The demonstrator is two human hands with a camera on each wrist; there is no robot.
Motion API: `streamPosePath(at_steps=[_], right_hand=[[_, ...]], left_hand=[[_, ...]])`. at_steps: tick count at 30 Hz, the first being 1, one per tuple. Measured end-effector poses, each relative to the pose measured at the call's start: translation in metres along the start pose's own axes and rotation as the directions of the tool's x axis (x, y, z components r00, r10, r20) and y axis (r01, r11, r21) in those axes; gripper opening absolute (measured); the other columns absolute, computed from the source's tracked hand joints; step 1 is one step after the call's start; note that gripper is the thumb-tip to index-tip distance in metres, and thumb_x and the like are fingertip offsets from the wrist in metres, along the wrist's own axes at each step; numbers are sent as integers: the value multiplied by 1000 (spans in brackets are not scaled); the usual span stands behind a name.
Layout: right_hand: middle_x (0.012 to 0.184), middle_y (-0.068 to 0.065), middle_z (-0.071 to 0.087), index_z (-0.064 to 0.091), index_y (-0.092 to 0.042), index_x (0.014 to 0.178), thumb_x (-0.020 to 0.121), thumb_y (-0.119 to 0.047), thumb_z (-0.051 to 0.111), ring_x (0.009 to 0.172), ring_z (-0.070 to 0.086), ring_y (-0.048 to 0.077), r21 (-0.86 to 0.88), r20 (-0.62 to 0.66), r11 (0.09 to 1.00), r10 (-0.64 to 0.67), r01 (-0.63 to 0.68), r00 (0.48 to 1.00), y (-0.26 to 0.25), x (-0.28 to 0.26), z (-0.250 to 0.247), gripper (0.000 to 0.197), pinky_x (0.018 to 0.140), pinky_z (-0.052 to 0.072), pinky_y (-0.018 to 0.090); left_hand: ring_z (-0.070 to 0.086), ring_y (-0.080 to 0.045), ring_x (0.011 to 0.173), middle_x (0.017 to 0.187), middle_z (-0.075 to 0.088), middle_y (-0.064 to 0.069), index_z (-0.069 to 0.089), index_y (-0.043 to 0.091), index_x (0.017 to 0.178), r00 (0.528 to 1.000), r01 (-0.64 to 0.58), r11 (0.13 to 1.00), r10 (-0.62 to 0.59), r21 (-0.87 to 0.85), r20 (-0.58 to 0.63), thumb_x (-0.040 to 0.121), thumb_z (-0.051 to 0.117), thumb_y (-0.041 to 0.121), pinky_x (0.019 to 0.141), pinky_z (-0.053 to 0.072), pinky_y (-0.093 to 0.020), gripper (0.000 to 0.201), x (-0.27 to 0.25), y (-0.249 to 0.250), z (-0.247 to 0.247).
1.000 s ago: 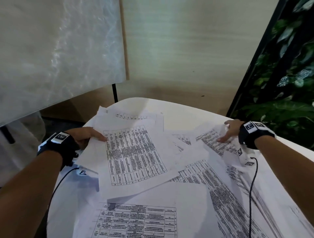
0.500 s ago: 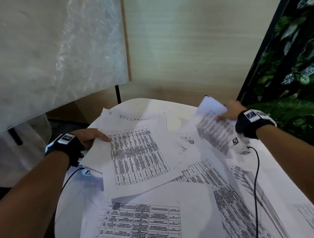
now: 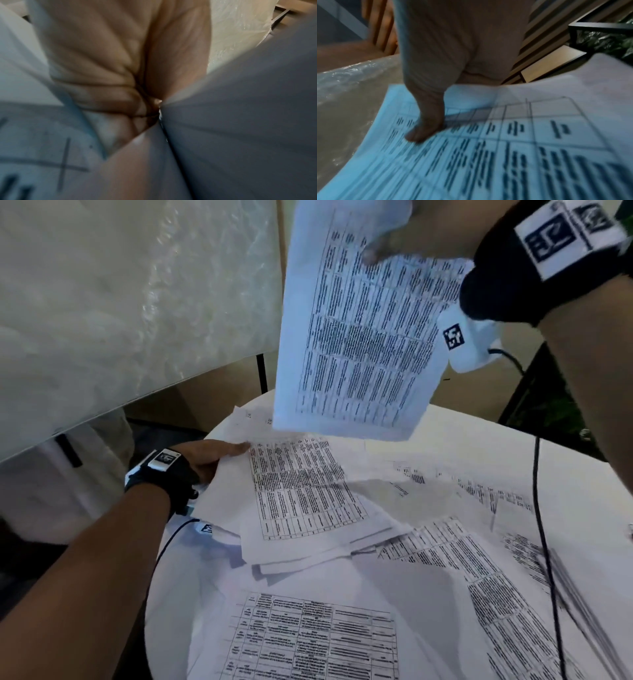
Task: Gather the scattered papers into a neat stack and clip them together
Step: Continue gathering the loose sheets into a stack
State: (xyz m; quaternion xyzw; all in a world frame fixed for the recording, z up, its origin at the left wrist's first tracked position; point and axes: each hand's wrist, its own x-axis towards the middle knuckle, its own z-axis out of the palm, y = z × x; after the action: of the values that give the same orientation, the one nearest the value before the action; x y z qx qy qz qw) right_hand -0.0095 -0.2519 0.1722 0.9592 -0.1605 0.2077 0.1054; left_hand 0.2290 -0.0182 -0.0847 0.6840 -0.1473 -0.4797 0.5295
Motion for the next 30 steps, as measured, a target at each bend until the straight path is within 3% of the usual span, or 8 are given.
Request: streamPosePath(at_steps=[5, 7, 11, 16, 19, 23, 27, 30], right_hand=[[136, 16, 51, 50, -9, 134, 75, -43, 78, 121, 50, 32, 177, 265, 984, -77, 31, 961, -35, 27, 70, 74, 98, 40, 39], [139, 18, 49, 47, -3, 136, 76, -37, 79, 124, 47, 34, 192, 372, 981, -81, 9, 925, -49, 25, 117, 76, 98, 38, 35], [136, 19, 53, 49, 2, 133, 77, -36, 79, 121, 53, 34, 293, 472, 947, -24, -131, 881, -80, 16, 204, 74, 97, 45, 36], [120, 3, 63, 59, -18, 119, 79, -29, 78, 103, 59, 19, 588, 297, 775, 57, -230, 953, -73, -8, 220, 46, 83, 44, 25], [129, 8, 58, 58, -13, 124, 83, -27, 74, 117, 56, 23, 510, 334, 792, 179, -337, 926, -33, -34, 215, 46, 96, 46, 33], [138, 8, 53, 48, -13, 137, 79, -49, 74, 125, 52, 27, 253, 636, 852, 210, -458, 743, 7, -84, 213, 73, 103, 40, 34], [146, 8, 42, 33, -17, 148, 54, -67, 81, 129, 49, 29, 123, 730, 906, 195, -406, 656, 3, -113, 217, 117, 105, 43, 38], [142, 6, 47, 38, -15, 145, 54, -55, 88, 127, 50, 27, 138, 721, 896, 202, -423, 663, -5, -114, 216, 112, 100, 42, 34]], left_hand=[[76, -22, 73, 94, 78, -11, 76, 14, 99, 997, -71, 984, 70, -162, -15, 89, 56, 46, 60, 61, -33, 39, 4, 1, 7], [76, -21, 72, 89, 78, -11, 82, 16, 84, 996, -88, 987, 91, -136, 16, 75, 69, 48, 58, 60, -32, 35, -2, 3, 10], [76, -28, 80, 99, 77, -16, 80, 12, 89, 980, -34, 997, 19, 69, 198, 28, 100, 29, 59, 61, -39, 66, -6, 3, 5], [74, -34, 94, 112, 73, -20, 73, 8, 110, 977, -38, 989, 7, 144, 211, 29, 101, 13, 71, 61, -46, 86, 6, -2, -6], [75, -32, 87, 116, 70, -19, 71, 6, 109, 989, -86, 992, 74, 93, 127, 58, 81, -5, 69, 62, -44, 53, 1, -1, -11], [73, -33, 79, 94, 77, -14, 78, 10, 87, 986, -167, 984, 167, 56, -2, 83, 51, -18, 56, 61, -38, 39, -21, 8, -30], [76, -31, 78, 97, 76, -16, 74, 6, 103, 988, -153, 984, 155, 87, -8, 71, 59, -10, 60, 61, -43, 39, -46, 6, -51], [76, -32, 77, 99, 75, -19, 63, 0, 117, 996, -61, 988, 68, 143, -50, 67, 65, -7, 59, 61, -43, 50, -55, -11, -59]])
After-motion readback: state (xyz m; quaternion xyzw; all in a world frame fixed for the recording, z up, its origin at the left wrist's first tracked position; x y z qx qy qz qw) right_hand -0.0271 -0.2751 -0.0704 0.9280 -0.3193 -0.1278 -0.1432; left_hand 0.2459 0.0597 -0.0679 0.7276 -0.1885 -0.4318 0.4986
